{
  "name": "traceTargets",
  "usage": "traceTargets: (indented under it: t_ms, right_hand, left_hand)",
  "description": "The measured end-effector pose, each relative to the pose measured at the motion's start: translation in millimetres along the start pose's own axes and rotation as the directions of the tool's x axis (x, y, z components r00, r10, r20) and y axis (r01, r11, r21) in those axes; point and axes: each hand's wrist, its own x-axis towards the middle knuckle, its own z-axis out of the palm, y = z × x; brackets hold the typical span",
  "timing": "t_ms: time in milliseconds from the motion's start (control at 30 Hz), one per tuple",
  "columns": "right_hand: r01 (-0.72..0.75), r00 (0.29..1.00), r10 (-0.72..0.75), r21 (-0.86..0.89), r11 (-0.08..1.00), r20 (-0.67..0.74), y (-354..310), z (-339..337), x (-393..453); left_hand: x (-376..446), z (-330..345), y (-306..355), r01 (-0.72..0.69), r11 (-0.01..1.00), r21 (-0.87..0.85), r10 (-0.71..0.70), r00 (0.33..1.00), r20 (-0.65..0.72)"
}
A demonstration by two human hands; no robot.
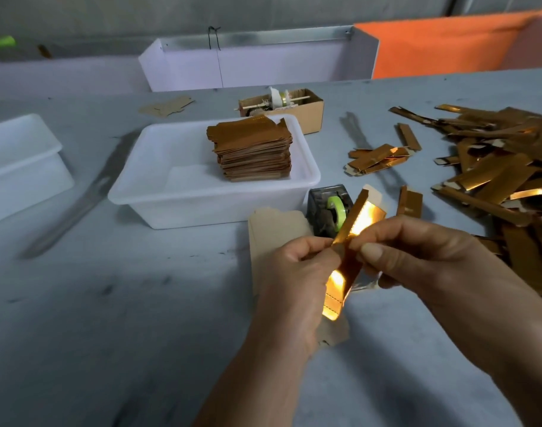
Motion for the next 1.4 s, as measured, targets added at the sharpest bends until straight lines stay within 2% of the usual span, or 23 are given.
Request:
traceTargets:
  t_ms: [133, 367, 733, 867, 1000, 1133, 1300, 1400]
  right_hand:
    - [-0.015, 0.999, 0.015, 0.003, 1.000, -0.034, 4.2, 5.1, 8.6]
    - [0.037, 0.998, -0.040, -0.058, 0.998, -0.054, 10.8, 7.4, 13.8]
    - [0.071, 0.995, -0.080, -0.147, 0.987, -0.062, 14.2, 4.1, 18.6]
    - [0.017, 0.987, -0.060, -0.272, 0.962, -0.151, 15.4, 6.9, 19.4]
    - [0.001, 0.964, -0.132, -0.491, 0.871, -0.232, 16.7, 12.9, 16.7]
    - [0.000, 0.949, -0.177, -0.561, 0.828, -0.262, 16.8, 17.1, 13.7]
    - [0.023, 0.933, -0.239, -0.618, 0.786, -0.269, 17.4, 23.3, 11.6]
    - [0.023, 0.933, -0.233, -0.603, 0.797, -0.272, 17.4, 27.1, 10.8]
  left_hand:
    - [-3.5, 0.4, -2.9, -0.061, 0.998, -0.008, 0.061, 0.997, -0.048]
    - [-6.1, 2.3, -5.2, -0.175, 0.984, 0.023, 0.176, 0.981, -0.083]
    - [-5.9, -3.2, -4.1, -0.176, 0.983, -0.059, 0.180, 0.981, 0.075]
    - [-5.6, -4.9, -6.0, -0.177, 0.982, -0.061, 0.183, 0.977, 0.109]
    - [-6.5, -6.9, -10.3, -0.128, 0.991, -0.039, 0.133, 0.981, 0.141]
    - [-6.0, -8.3, -11.7, -0.065, 0.997, -0.047, 0.072, 0.983, 0.171]
    - [-6.4, -2.6, -13.2, 0.011, 0.991, -0.135, -0.003, 0.998, 0.060]
    - [-10.6, 6.6, -17.2, -0.092, 0.991, -0.096, 0.084, 0.993, -0.084]
